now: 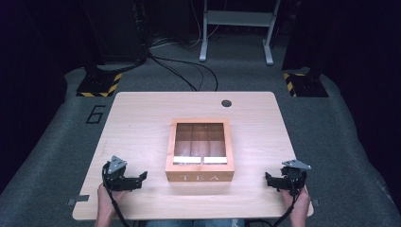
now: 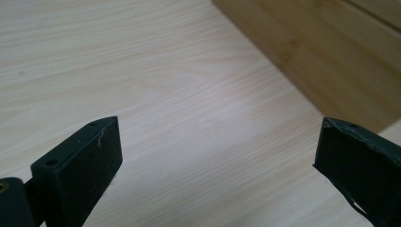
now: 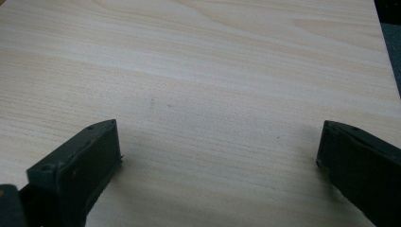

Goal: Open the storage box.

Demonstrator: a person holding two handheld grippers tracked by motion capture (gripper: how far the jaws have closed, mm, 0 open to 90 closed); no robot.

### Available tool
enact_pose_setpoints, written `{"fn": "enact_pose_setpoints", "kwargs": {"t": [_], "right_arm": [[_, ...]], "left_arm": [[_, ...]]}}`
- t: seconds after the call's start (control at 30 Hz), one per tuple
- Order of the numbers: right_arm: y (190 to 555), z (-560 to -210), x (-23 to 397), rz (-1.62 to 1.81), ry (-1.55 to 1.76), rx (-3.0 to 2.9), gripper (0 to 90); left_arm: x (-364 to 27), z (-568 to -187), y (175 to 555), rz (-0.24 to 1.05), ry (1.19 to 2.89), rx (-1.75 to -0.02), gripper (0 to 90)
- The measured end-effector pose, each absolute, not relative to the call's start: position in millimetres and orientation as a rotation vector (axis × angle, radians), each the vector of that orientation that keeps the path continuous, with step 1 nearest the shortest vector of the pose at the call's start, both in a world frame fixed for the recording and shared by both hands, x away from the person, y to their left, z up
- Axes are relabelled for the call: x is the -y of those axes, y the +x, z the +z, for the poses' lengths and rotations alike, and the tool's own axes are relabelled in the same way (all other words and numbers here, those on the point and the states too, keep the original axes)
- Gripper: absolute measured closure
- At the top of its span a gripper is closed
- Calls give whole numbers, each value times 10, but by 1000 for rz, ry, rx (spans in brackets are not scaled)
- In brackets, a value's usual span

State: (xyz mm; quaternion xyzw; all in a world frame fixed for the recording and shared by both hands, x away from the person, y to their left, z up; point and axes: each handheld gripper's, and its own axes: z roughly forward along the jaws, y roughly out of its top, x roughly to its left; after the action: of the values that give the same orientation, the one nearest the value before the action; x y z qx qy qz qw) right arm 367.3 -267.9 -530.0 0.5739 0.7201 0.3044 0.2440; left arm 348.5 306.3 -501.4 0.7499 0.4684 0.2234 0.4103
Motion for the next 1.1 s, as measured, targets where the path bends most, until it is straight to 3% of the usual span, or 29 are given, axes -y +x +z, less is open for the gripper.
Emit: {"fn": "enact_pose_setpoints", "kwargs": {"t": [0.53,1.1], "right_arm": [[3673,-5301,2680,831,1566,-1967,0],[3673,-5301,2679,831,1567,-1966,0]], "left_arm": [[-2471,-4938,3466,475,1905,-984,4],[-2259,-4963,3561,443,1913,-886,68]]}}
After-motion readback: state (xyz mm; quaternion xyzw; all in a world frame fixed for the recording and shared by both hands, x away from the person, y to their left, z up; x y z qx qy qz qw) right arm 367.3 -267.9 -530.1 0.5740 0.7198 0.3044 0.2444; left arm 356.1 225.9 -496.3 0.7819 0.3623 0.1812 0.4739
